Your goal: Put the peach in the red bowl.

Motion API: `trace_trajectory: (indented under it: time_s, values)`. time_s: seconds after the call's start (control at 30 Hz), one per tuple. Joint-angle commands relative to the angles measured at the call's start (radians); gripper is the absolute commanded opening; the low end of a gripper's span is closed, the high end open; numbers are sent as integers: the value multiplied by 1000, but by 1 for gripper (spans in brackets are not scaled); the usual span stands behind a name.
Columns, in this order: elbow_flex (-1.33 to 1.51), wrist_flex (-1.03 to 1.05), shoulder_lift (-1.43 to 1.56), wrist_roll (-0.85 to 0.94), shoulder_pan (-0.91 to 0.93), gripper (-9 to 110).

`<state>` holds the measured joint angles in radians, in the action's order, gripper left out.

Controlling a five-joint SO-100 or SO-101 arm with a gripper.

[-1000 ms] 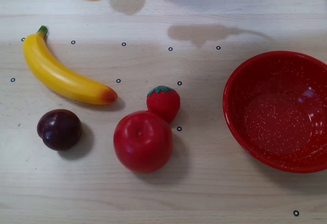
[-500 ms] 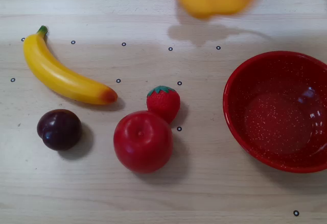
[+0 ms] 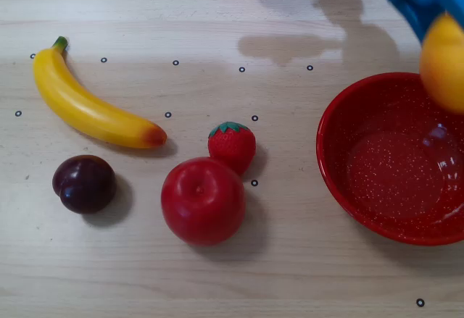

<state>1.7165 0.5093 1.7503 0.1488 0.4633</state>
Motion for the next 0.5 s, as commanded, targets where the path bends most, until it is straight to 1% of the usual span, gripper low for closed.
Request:
trace_trajectory:
  time_s: [0.0, 0.17, 0.3, 0.47]
  values:
    - [-43, -83, 9, -55, 18, 0]
    - [-12, -135, -80, -152, 31, 0]
    - [-3, -71, -101, -221, 40, 0]
    - [21, 11, -120, -238, 46, 0]
